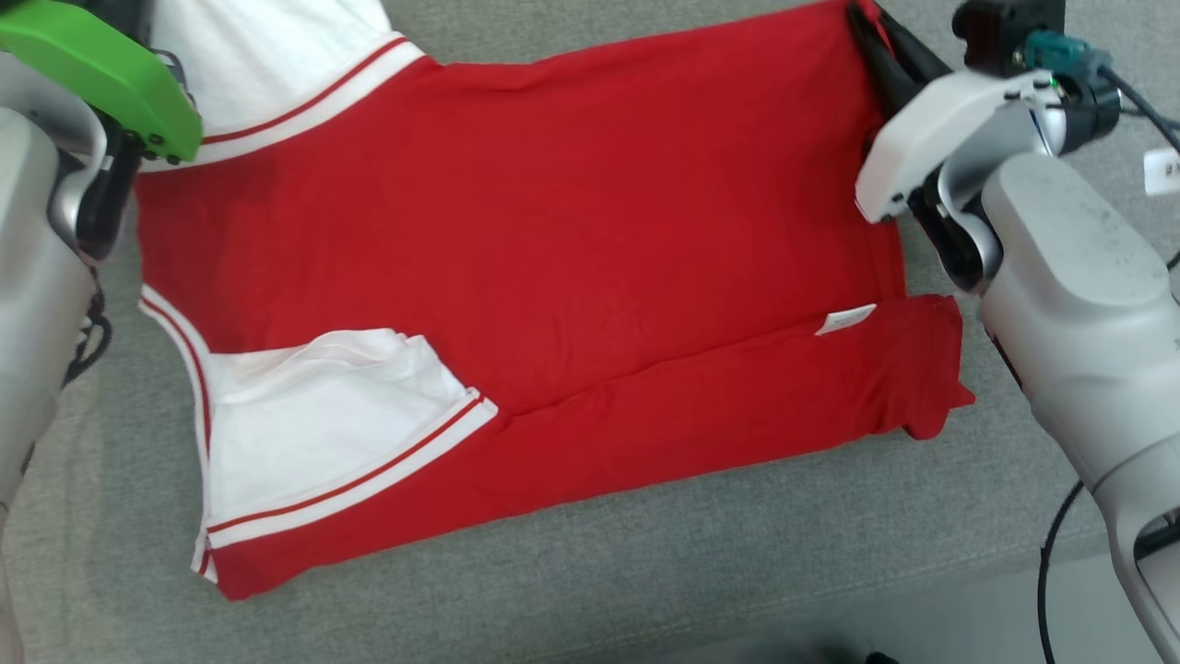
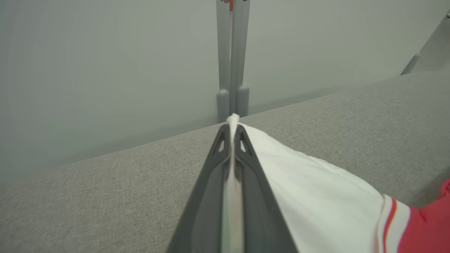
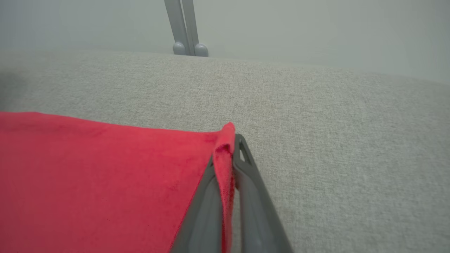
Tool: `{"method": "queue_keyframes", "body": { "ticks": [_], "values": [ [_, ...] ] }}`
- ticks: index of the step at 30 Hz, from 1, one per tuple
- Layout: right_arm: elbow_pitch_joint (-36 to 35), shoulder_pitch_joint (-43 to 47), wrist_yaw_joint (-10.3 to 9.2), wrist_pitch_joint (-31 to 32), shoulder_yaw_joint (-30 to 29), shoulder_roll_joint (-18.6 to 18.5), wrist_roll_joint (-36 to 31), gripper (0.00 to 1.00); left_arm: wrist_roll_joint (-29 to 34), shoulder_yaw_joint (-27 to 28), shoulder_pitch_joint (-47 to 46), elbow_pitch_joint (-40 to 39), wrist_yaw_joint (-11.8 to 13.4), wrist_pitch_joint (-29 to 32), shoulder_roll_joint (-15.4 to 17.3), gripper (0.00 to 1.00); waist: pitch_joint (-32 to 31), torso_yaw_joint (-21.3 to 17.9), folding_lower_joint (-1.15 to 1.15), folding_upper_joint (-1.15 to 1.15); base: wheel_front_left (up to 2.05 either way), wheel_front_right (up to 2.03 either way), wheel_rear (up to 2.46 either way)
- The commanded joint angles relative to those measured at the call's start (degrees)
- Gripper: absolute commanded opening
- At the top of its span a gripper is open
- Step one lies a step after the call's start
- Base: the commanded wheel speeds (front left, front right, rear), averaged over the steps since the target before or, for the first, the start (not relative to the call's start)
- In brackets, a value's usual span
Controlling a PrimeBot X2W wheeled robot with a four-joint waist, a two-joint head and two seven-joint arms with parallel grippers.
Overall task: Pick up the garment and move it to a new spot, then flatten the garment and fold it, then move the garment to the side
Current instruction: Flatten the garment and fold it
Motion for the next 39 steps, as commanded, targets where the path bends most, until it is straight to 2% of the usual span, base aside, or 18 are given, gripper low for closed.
{"method": "queue_keyframes", "body": {
  "ticks": [1, 6, 8, 15, 23, 31, 36, 39],
  "values": [
    [0.1, 1.7, -0.12, -0.9, 0.2, -0.7, -0.2, 0.0, -0.6, 0.1, 2.1, -1.6, 0.1, -0.7, 0.2, 0.0, -2.5, 2.4, 0.0, 0.0, 0.0, 0.0, 0.0],
    [-1.2, 5.1, -0.12, -2.9, 0.2, -2.6, -0.5, 0.0, -0.4, 1.9, 6.3, -8.7, 0.1, -1.5, 1.3, 0.0, -3.9, 3.9, 0.0, 0.0, 0.0, 0.0, 0.0],
    [-1.8, 6.3, -0.12, -3.6, -0.3, -3.4, -1.0, 0.0, 0.5, 4.7, 8.6, -13.0, 0.8, -1.5, 1.7, 0.0, -4.3, 4.4, 0.0, 0.0, 0.0, 0.0, 0.0],
    [-4.8, 10.7, -0.12, -4.6, -3.3, -5.6, -4.0, 0.0, 4.5, 12.2, 22.2, -29.2, 4.8, -1.5, 2.5, 0.0, -5.4, 6.3, 0.0, 0.0, 0.0, 0.0, 0.0],
    [-11.4, 18.3, -0.12, -4.5, -9.3, -6.2, -7.6, 0.0, 8.0, 16.2, 37.1, -42.0, 9.3, -1.5, 2.1, 0.0, -7.1, 7.5, 0.0, 0.0, 0.0, 0.0, 0.0],
    [-16.2, 26.2, -0.12, -4.5, -14.9, -6.3, -9.8, 0.0, 9.0, 19.3, 49.8, -47.2, 12.2, -1.5, -1.6, 0.0, -8.0, 7.9, 0.0, 0.0, 0.0, 0.0, 0.0],
    [-19.7, 30.9, -0.12, -4.5, -17.5, -5.2, -10.4, 0.0, 9.9, 22.1, 56.1, -46.9, 12.6, -1.5, -4.3, 0.0, -8.8, 7.9, 0.0, 0.0, 0.0, 0.0, 0.0],
    [-22.3, 34.1, -0.12, -4.5, -18.9, -4.5, -10.6, 0.0, 10.8, 23.2, 59.2, -46.3, 11.9, -1.5, -5.6, 0.0, -9.4, 8.1, 0.0, 0.0, 0.0, 0.0, 0.0]
  ]
}}
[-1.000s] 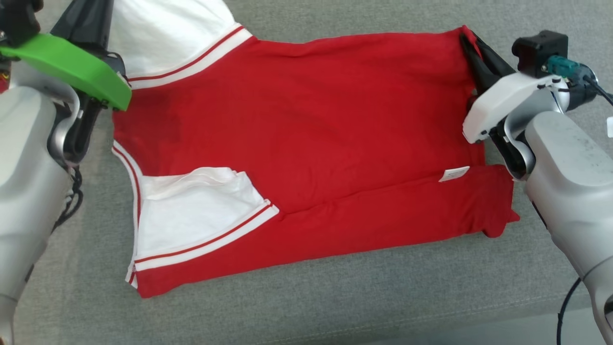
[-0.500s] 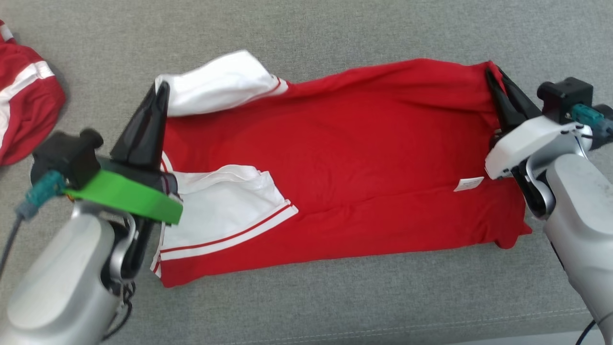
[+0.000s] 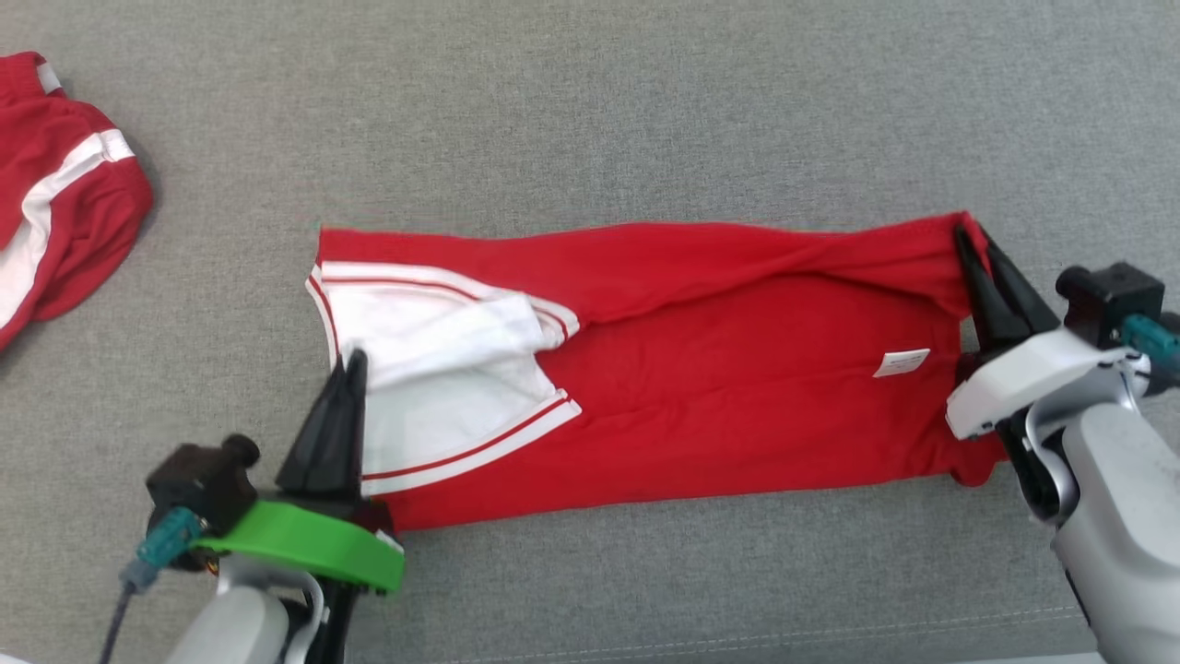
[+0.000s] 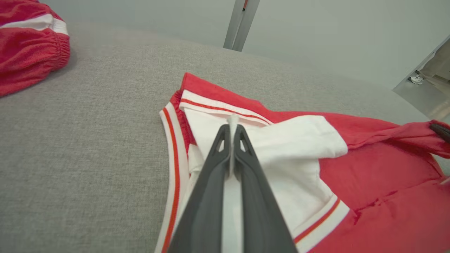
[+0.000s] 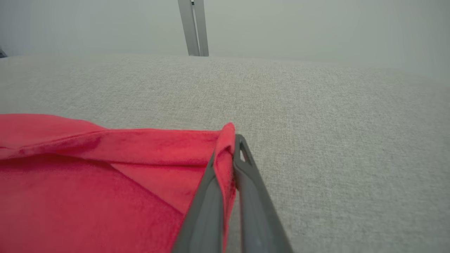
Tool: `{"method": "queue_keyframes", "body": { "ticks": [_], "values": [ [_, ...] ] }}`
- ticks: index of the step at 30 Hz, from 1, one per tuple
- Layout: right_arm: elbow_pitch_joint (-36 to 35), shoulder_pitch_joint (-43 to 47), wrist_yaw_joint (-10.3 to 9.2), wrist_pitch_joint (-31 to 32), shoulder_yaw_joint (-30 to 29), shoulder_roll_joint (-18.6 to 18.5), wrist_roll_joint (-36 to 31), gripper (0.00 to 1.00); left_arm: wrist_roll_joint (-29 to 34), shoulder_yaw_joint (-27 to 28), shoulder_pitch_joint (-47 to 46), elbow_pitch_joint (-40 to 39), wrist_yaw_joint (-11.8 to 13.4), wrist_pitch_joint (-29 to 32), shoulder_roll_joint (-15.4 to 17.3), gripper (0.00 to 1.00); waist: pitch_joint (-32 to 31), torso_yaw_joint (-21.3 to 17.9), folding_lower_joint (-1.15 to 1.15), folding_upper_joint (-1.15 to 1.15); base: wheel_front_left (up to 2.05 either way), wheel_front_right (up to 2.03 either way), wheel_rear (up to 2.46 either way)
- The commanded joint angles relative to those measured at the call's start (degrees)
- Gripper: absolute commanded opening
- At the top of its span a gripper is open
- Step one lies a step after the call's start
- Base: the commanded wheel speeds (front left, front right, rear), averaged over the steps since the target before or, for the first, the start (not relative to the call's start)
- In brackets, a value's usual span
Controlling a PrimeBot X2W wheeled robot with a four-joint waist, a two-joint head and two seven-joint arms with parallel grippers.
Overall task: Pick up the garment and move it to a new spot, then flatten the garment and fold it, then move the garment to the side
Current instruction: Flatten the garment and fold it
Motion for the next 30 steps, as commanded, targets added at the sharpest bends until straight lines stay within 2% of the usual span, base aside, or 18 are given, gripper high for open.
{"method": "queue_keyframes", "body": {
  "ticks": [1, 2, 3, 4, 5, 6, 12, 16, 24, 30],
  "values": [
    [-1.0, 2.0, -0.11, -0.1, -0.4, 0.4, -0.5, 0.0, 1.0, 0.3, 1.6, 0.5, -0.5, -0.2, -0.3, 0.0, -0.5, 0.1, 0.0, 0.0, 0.0, 0.0, 0.0],
    [-1.7, 2.9, -0.11, -0.1, -0.5, 0.6, -0.6, 0.0, 1.4, 0.5, 2.0, 0.9, -0.6, -0.2, -0.7, 0.0, -0.7, 0.1, 0.0, 0.0, 0.0, 0.0, 0.0],
    [-2.8, 3.9, -0.11, -0.1, -1.0, 0.7, -0.6, 0.37, 1.9, 0.7, 2.5, 1.4, -0.9, -0.2, -1.2, 0.18, -1.0, 0.2, 0.0, 0.0, 0.0, 0.0, 0.0],
    [-3.7, 4.8, -0.11, -0.2, -1.4, 0.8, -0.6, 0.89, 2.1, 0.9, 2.9, 1.8, -1.1, -0.2, -1.6, 0.46, -1.3, 0.2, 0.0, 0.0, 0.0, 0.0, 0.0],
    [-4.6, 6.2, -0.11, -0.2, -2.0, 1.1, -0.4, 1.0, 2.3, 1.7, 3.3, 2.0, -1.1, -0.2, -2.4, 0.97, -1.7, 0.3, 0.0, 0.0, 0.0, 0.0, 0.0],
    [-5.3, 7.2, -0.11, -0.2, -2.2, 1.3, -0.4, 1.0, 3.2, 2.4, 3.5, 2.3, -1.0, -0.2, -2.6, 1.0, -2.0, 0.3, 0.0, 0.0, 0.0, 0.0, 0.0],
    [-11.3, 11.4, -0.11, -0.2, -4.5, 1.1, -0.5, 1.0, 8.6, 7.4, 4.9, 2.7, -2.0, -0.2, -5.5, 1.0, -3.8, 0.4, 0.0, 0.0, 0.0, 0.0, 0.0],
    [-11.9, 11.6, -0.11, -0.2, -5.2, 0.7, -0.1, 1.0, 13.3, 12.6, 5.5, 1.1, -2.6, -0.2, -8.0, 1.0, -4.6, 0.6, 0.0, 0.0, 0.0, 0.0, 0.0],
    [-2.7, 6.5, -0.11, 0.3, -5.9, 2.6, 1.3, 1.0, 21.9, 21.9, 7.2, -0.6, -5.9, -0.2, -13.7, 1.0, -5.0, 2.2, 0.0, 0.0, 0.0, 0.0, 0.0],
    [6.1, 4.1, -0.11, 2.2, -5.0, 4.9, 2.8, 1.0, 25.4, 25.7, 8.3, 0.2, -8.2, -0.2, -16.3, 1.0, -5.0, 3.2, 0.0, 0.0, 0.0, 0.0, 0.0]
  ]
}}
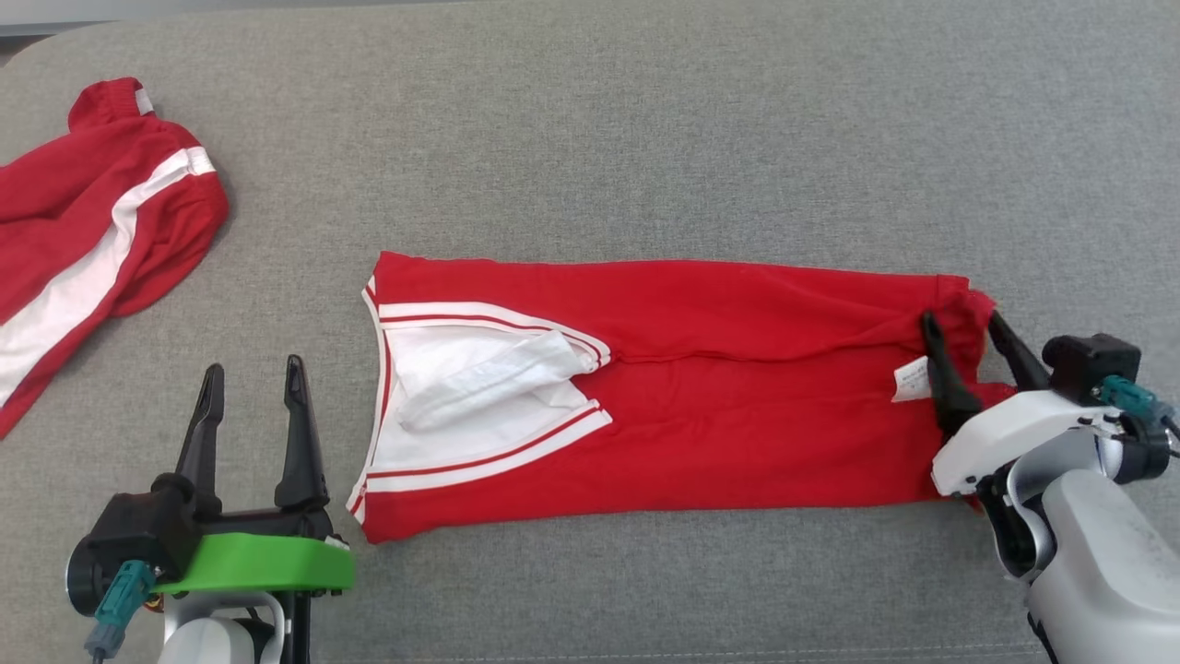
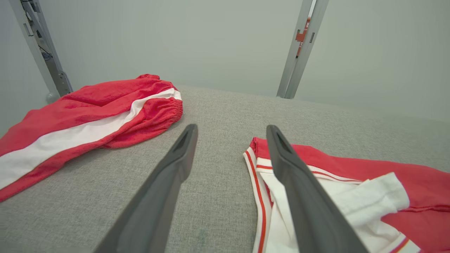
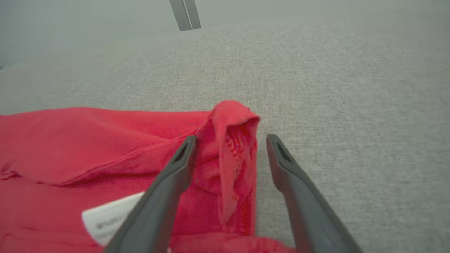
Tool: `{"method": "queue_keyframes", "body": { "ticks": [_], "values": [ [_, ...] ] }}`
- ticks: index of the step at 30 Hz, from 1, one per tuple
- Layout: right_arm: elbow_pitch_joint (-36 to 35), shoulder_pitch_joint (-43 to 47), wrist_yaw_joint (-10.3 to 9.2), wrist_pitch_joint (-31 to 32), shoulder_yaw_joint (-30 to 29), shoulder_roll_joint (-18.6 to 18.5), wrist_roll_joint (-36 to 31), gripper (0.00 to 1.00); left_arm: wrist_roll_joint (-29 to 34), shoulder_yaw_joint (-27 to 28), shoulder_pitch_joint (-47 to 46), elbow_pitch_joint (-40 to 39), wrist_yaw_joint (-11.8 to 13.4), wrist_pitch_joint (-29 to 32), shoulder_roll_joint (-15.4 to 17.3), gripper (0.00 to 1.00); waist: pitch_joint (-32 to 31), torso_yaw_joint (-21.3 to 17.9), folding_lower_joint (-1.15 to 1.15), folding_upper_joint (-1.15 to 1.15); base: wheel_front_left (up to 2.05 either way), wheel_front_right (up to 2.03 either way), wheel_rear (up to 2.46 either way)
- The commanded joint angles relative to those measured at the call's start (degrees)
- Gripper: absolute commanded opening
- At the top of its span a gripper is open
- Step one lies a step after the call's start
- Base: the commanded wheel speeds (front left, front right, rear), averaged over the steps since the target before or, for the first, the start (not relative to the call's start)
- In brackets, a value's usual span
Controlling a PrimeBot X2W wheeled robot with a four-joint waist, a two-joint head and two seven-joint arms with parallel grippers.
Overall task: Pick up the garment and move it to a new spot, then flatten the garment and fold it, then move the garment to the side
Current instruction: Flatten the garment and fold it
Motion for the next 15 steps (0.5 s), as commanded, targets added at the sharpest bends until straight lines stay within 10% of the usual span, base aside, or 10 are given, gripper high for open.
{"method": "queue_keyframes", "body": {
  "ticks": [1, 6, 7, 10, 15],
  "values": [
    [1.1, -0.6, -0.11, -0.2, 0.4, 0.2, 0.5, 1.0, 0.8, 0.7, 1.0, 0.1, -0.6, -0.2, -0.3, 1.0, -0.1, 0.2, 0.0, 0.0, 0.0, 0.0, 0.0],
    [5.3, 0.7, -0.11, -0.6, 1.3, 1.7, 2.9, 1.0, 2.1, 2.4, 1.2, 0.7, -1.6, -0.2, -1.2, 1.0, -0.3, 0.4, 0.0, 0.0, 0.0, 0.0, 0.0],
    [5.8, 1.0, -0.11, -0.6, 1.5, 2.0, 3.5, 0.85, 2.3, 2.6, 1.2, 0.8, -1.7, -0.2, -1.3, 1.0, -0.4, 0.4, 0.0, 0.0, 0.0, 0.0, 0.0],
    [6.6, 2.2, -0.08, -0.8, 2.3, 3.3, 5.7, 0.0, 2.9, 3.4, 0.9, 0.8, -2.1, -0.2, -1.5, 1.0, -0.5, 0.4, 0.0, 0.0, 0.0, 0.0, 0.0],
    [6.2, 1.8, -0.12, -2.0, 1.2, 2.7, 8.3, 0.0, 4.1, 4.7, 1.1, 0.8, -2.6, -0.2, -1.7, 1.0, -1.3, -0.2, 0.0, 0.0, 0.0, 0.0, 0.0]
  ]
}}
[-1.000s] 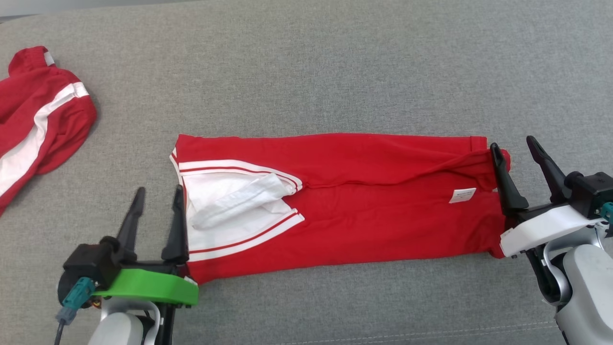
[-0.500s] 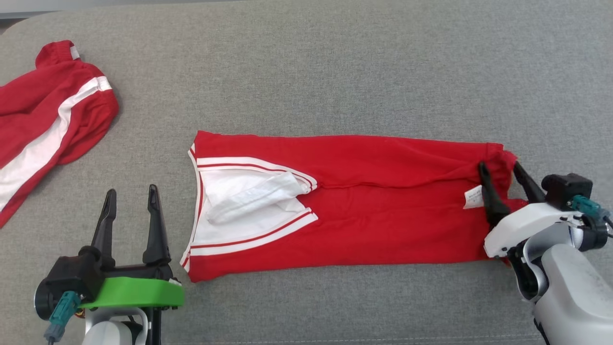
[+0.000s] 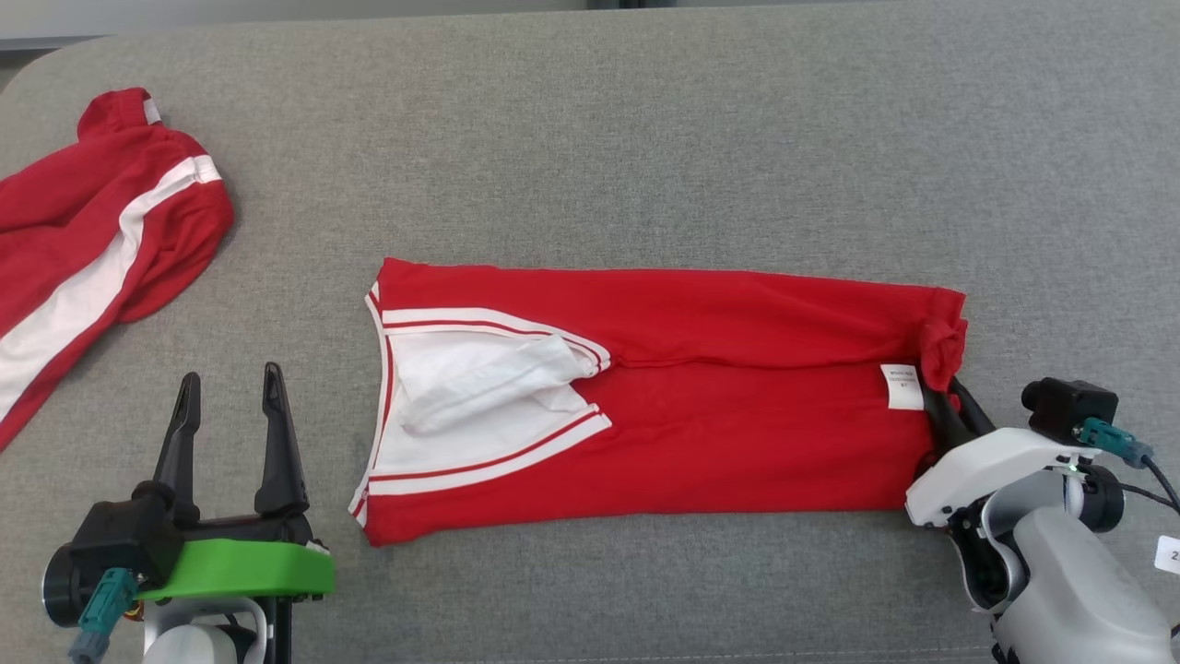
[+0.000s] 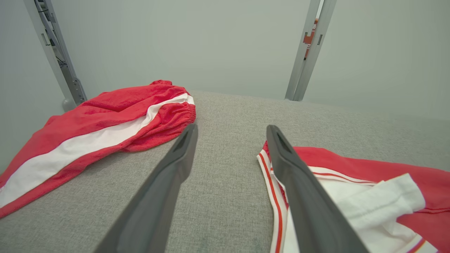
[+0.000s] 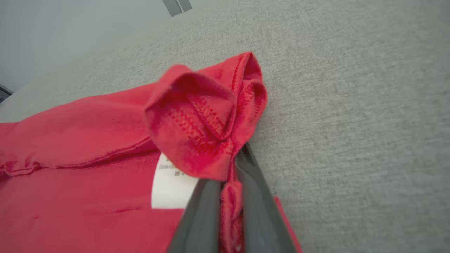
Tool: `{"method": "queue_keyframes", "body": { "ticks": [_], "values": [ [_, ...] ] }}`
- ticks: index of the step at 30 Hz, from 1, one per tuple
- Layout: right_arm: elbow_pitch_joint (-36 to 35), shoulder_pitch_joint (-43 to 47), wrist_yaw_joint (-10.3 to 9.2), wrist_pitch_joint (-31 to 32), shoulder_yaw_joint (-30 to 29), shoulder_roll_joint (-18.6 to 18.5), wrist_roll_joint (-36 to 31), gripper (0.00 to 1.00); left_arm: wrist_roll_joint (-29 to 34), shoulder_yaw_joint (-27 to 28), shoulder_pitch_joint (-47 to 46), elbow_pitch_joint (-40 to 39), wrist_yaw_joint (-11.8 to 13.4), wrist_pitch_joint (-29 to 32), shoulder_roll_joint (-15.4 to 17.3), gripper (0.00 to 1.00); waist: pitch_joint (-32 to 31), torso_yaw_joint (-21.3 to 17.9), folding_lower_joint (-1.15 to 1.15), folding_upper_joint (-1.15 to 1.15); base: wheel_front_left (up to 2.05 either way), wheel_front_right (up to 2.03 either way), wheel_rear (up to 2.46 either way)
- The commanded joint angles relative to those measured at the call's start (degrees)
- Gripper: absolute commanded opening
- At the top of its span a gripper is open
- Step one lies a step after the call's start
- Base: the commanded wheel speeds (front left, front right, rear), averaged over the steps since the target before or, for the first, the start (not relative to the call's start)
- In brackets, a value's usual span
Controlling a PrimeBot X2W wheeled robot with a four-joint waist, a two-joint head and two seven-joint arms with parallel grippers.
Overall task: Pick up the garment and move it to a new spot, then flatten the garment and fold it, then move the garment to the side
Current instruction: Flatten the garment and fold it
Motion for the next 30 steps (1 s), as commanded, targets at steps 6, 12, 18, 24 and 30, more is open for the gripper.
{"method": "queue_keyframes", "body": {
  "ticks": [6, 12, 18, 24, 30],
  "values": [
    [-0.5, -0.6, -0.13, -0.5, -4.9, -4.4, 1.0, 0.0, 1.3, 1.1, 1.7, -0.1, -0.4, -0.2, -0.1, 1.0, -1.9, -0.9, 0.0, 0.0, 0.0, 0.0, 0.0],
    [-1.4, 1.0, -0.13, -0.5, -9.8, -9.5, 0.6, 0.0, 1.6, 1.1, 2.8, -0.3, -0.4, -0.2, -0.1, 1.0, -3.6, -1.3, 0.0, 0.0, 0.0, 0.0, 0.0],
    [-2.9, 0.5, -0.12, -0.3, -10.6, -11.4, -0.5, 0.0, 1.9, 1.1, 3.4, -0.6, -0.1, -0.2, -0.1, 1.0, -4.8, -1.8, 0.0, 0.0, 0.0, 0.0, 0.0],
    [-7.0, -0.4, -0.1, 0.8, -9.4, -8.0, -3.4, 0.0, 2.0, 1.2, 3.7, -0.4, 0.1, -0.2, -0.1, 1.0, -5.9, -1.9, 0.0, 0.0, 0.0, 0.0, 0.0],
    [-13.6, 0.8, -0.1, 2.8, -6.6, -2.9, -5.5, 0.0, 1.9, 1.0, 4.3, -0.2, 0.3, -0.2, -0.1, 1.0, -6.8, -1.5, 0.0, 0.0, 0.0, 0.0, 0.0]
  ]
}}
